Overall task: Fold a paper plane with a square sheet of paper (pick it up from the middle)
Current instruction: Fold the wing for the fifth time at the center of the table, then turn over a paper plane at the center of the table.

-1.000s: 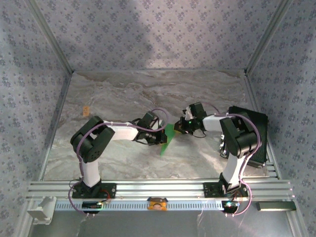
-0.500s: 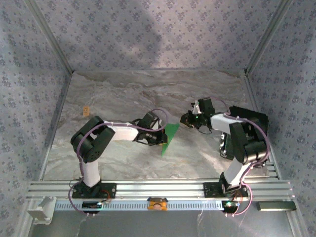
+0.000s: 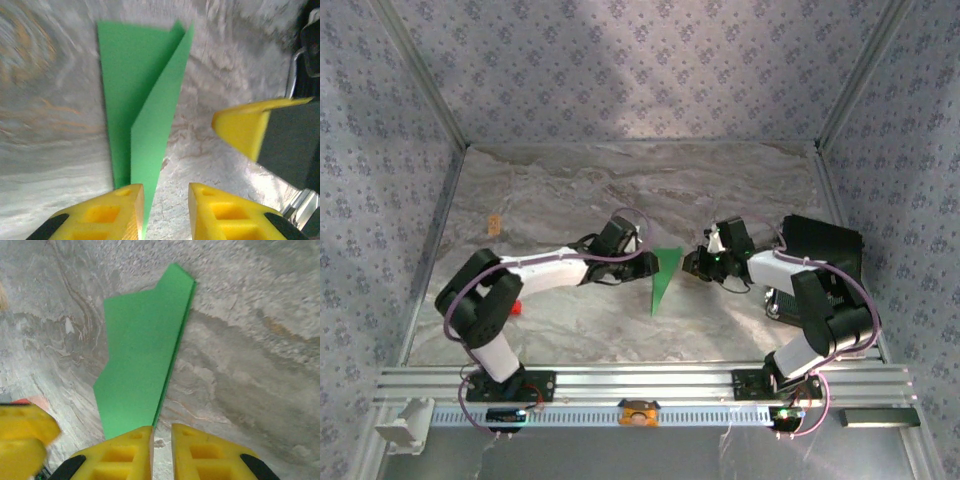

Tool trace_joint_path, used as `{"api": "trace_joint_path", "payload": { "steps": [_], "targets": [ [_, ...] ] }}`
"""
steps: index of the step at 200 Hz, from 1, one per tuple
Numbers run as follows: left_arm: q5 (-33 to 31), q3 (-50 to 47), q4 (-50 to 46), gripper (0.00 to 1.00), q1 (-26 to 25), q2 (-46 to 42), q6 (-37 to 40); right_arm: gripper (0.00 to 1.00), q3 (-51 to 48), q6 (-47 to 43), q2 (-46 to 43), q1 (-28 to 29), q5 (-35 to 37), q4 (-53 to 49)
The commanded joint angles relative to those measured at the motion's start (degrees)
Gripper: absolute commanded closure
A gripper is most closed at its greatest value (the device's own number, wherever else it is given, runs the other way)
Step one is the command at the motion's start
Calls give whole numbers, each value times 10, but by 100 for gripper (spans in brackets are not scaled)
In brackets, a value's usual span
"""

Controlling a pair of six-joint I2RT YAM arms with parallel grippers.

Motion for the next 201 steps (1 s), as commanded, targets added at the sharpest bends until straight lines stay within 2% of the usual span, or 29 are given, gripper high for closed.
{"api": "trace_joint_path", "payload": {
  "steps": [1, 69, 144, 201],
  "targets": [
    [6, -24, -26, 71, 24, -6, 27, 81, 7, 7, -4, 12, -12, -2],
    [83, -5, -11, 70, 33, 48, 41, 79, 20, 10, 31, 38, -17, 9],
    [132, 14, -8, 72, 28, 89, 47, 79, 26, 8, 55, 50, -23, 16],
    [144, 25, -15, 76, 27, 112, 46, 79, 24, 6, 64, 50, -25, 19]
  ]
}}
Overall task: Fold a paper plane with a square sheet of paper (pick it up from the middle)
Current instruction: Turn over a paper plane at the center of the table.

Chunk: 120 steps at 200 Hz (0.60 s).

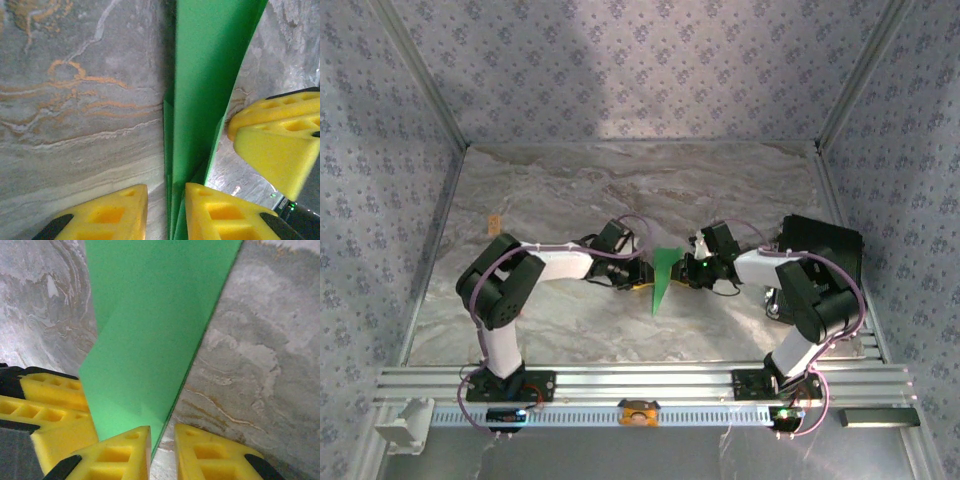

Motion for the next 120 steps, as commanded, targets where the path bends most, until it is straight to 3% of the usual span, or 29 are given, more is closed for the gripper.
{"api": "trace_joint_path", "payload": {
  "steps": [1, 53, 120],
  "targets": [
    [17, 15, -6, 76, -4, 15, 9, 79, 11, 3, 8, 4, -10, 5],
    [28, 15, -1, 82, -6, 18, 6, 80, 11, 2, 19, 5, -18, 8],
    [66, 14, 24, 80, -9, 30, -6, 81, 8, 1, 23, 5, -28, 9]
  ]
}}
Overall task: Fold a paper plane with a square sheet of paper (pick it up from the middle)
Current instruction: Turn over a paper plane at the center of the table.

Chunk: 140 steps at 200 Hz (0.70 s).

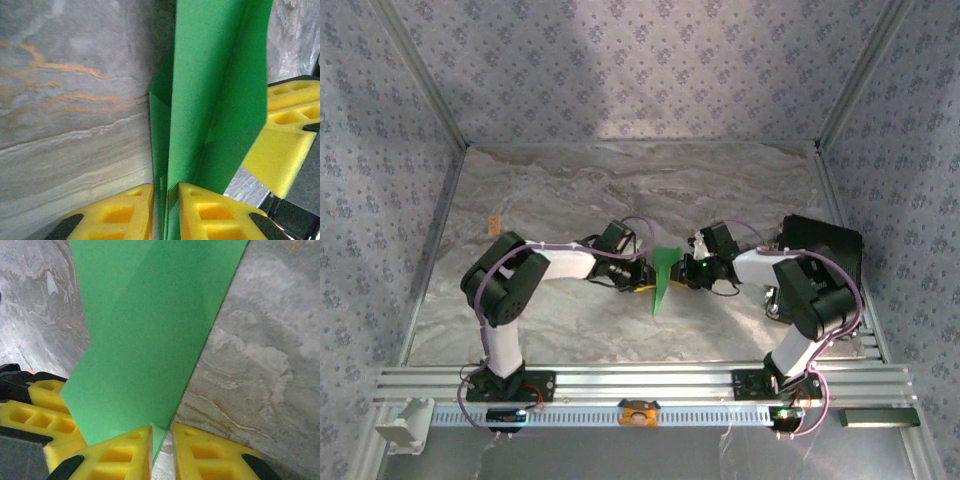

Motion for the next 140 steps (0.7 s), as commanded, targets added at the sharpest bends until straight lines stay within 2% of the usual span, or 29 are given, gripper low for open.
{"api": "trace_joint_path", "payload": {
  "steps": [1, 99, 140],
  "targets": [
    [27, 9, 12, 80, -5, 12, -4, 81, 8, 1, 12, 3, -14, -2],
    [56, 24, 22, 79, -17, 35, -5, 83, -10, 20, 17, -2, -37, 32],
    [56, 23, 33, 85, -18, 37, -11, 83, -16, 27, 17, -5, -41, 42]
  ]
}}
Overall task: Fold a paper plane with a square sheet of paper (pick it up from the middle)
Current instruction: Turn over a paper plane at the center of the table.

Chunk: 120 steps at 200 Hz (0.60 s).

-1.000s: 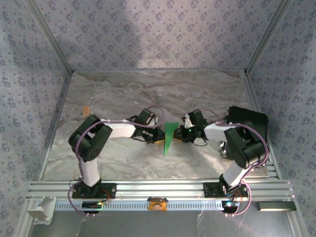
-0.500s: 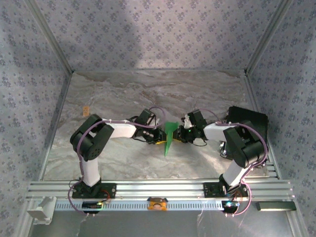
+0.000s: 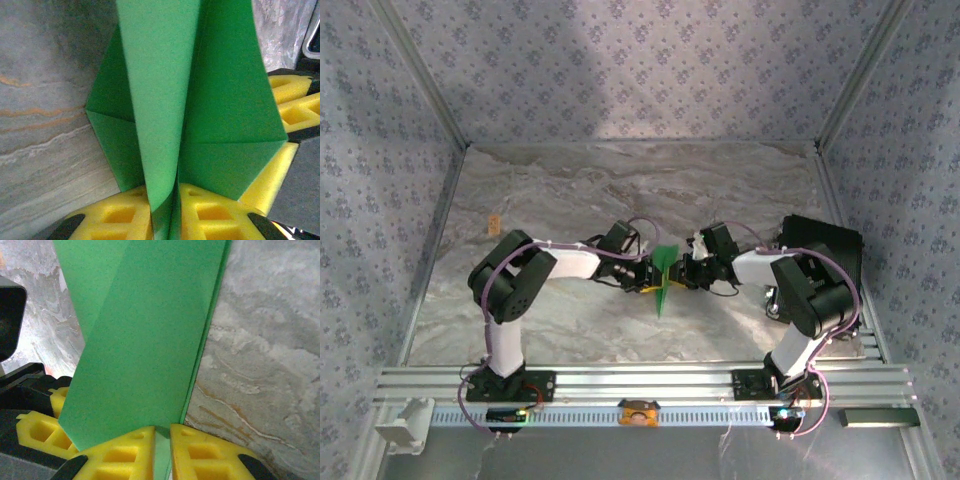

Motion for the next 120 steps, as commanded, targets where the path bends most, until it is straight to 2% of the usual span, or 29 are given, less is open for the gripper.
{"api": "trace_joint_path", "payload": {
  "steps": [1, 40, 67, 120],
  "targets": [
    [19, 9, 8, 85, -9, 13, -4, 83, -9, 11, 8, -3, -13, 8],
    [-4, 11, -15, 91, -10, -7, 5, 83, -9, 11, -1, -7, -10, 6],
    [-48, 14, -54, 95, -10, -39, 14, 83, -9, 4, -23, -14, 6, -10],
    [-209, 106, -293, 99, -19, -77, 71, 82, -8, -18, -73, -23, 56, -62]
  ]
}}
